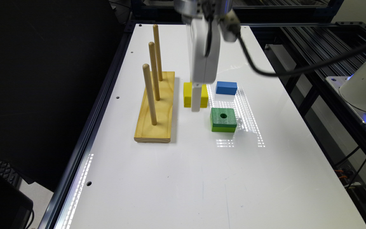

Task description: Pick up yellow block.

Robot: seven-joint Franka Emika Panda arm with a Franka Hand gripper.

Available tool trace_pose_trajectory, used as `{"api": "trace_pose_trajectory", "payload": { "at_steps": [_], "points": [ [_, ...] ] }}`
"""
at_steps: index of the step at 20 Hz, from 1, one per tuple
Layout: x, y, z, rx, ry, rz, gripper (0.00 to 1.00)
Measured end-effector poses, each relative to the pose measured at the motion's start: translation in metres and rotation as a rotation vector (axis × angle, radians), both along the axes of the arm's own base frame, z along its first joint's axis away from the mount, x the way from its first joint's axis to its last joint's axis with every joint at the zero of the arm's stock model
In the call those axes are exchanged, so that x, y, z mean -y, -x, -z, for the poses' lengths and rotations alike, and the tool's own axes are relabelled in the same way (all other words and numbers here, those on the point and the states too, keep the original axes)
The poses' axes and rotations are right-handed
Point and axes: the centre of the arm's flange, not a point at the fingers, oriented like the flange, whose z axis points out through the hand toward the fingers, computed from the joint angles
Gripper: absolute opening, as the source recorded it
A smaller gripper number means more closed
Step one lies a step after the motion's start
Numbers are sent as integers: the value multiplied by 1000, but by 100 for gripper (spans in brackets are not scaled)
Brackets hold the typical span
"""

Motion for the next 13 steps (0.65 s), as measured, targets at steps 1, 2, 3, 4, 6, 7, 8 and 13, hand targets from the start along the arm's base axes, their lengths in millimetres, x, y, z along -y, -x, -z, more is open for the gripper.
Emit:
{"api": "trace_pose_trajectory", "payload": {
  "at_steps": [1, 2, 3, 4, 6, 7, 8, 13],
  "points": [
    [0, 0, 0, 0, 0, 0, 0],
    [1, 0, 1, -1, 0, 1, 0],
    [1, 0, 1, -2, 0, 1, 0],
    [2, 0, 1, -2, 0, 2, 0],
    [3, 0, 1, -3, 0, 2, 0],
    [3, -1, -1, 0, 0, 2, 0],
    [4, -3, -9, 6, 1, 3, 0],
    [6, 4, -61, 4, 0, 3, 0]
  ]
}}
